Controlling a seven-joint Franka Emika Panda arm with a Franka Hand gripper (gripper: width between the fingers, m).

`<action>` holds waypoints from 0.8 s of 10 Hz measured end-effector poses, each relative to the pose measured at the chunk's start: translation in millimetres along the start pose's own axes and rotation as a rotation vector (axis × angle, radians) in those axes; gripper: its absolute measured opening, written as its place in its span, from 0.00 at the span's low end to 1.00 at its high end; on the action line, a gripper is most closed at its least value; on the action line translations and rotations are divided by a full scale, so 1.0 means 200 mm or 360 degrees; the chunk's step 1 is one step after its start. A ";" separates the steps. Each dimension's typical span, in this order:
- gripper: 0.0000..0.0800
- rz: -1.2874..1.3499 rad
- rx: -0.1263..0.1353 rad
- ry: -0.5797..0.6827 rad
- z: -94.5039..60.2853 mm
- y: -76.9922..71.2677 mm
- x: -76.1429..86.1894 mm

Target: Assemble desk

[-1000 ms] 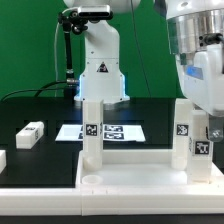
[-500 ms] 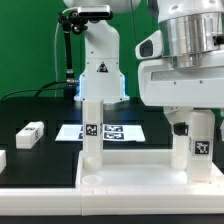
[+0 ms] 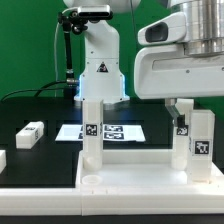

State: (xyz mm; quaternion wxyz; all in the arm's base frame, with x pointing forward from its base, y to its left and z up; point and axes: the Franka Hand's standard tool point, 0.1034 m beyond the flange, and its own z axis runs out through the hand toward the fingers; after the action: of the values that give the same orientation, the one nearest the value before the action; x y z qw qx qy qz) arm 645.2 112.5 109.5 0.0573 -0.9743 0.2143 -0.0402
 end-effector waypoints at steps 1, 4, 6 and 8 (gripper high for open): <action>0.81 0.0037 -0.0003 -0.0001 0.00 0.00 0.00; 0.53 0.0274 -0.0007 -0.0004 0.01 0.01 0.00; 0.38 0.0516 -0.0012 -0.0004 0.01 0.03 0.00; 0.37 0.0847 -0.0019 -0.0014 0.01 0.05 0.01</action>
Offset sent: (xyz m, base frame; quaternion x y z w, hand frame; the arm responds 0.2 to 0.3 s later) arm 0.0000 0.0000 0.0000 0.0000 0.0000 0.1296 0.9916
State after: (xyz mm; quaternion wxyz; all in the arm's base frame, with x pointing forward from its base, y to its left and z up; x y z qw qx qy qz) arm 642.6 102.4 106.3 0.0611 -0.8842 0.4628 -0.0181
